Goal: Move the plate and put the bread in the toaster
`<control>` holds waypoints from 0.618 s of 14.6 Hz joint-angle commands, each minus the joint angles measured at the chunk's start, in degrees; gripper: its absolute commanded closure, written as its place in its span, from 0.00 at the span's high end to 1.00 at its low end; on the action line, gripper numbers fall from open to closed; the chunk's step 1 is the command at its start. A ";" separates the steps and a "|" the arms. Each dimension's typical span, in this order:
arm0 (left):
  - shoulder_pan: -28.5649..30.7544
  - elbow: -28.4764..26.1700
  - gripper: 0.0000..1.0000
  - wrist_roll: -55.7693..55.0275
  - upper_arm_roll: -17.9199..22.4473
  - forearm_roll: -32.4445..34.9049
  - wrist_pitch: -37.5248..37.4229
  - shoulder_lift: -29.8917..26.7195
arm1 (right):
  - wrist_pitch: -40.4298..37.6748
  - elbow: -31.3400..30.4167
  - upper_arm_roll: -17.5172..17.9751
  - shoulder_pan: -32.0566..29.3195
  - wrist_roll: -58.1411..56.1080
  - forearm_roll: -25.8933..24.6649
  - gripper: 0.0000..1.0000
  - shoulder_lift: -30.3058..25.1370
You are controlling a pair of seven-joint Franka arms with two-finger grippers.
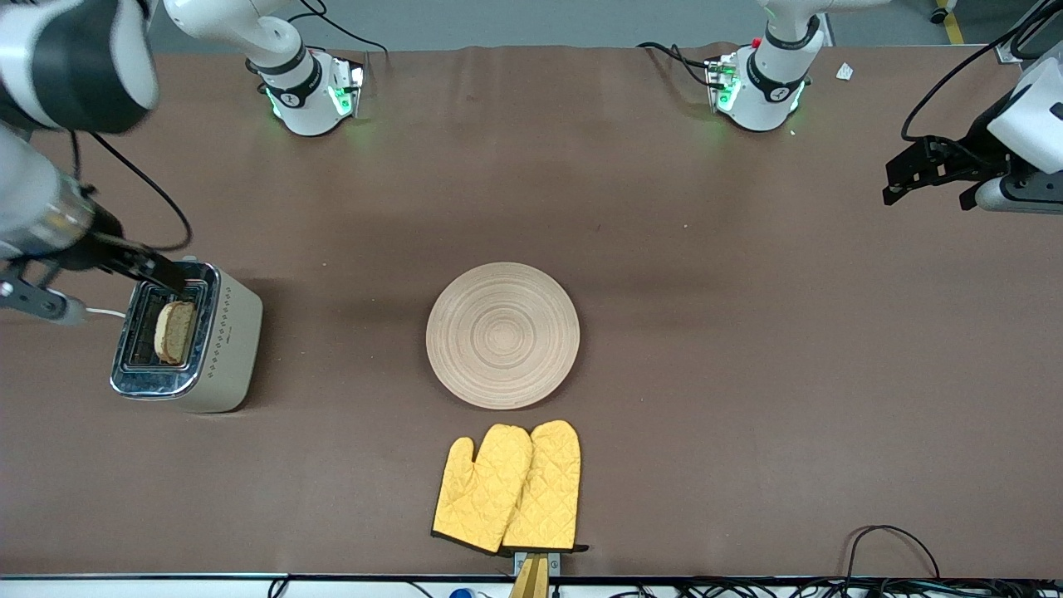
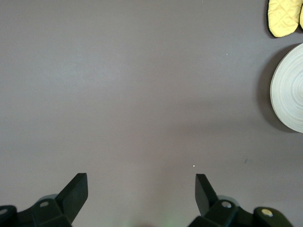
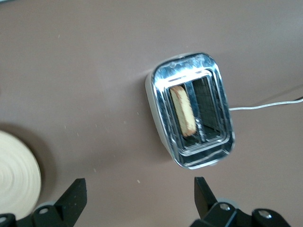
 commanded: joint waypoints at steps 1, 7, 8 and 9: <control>0.50 0.25 1.00 0.84 -0.17 -0.93 -0.82 -0.58 | -4.19 -2.10 0.59 -1.24 -7.12 1.08 1.00 -5.69; 0.41 0.86 1.00 0.58 -0.08 0.03 -0.82 -0.66 | -8.68 -1.93 14.33 -22.17 -26.21 -1.30 1.00 -8.96; 0.41 1.13 1.00 0.40 -0.08 0.04 -0.82 -0.58 | -9.21 -1.85 20.39 -28.16 -26.40 -1.64 1.00 -9.66; 0.41 1.13 1.00 0.31 -0.08 0.12 -0.82 -0.58 | -9.39 -1.93 23.85 -31.52 -26.40 -2.17 1.00 -9.84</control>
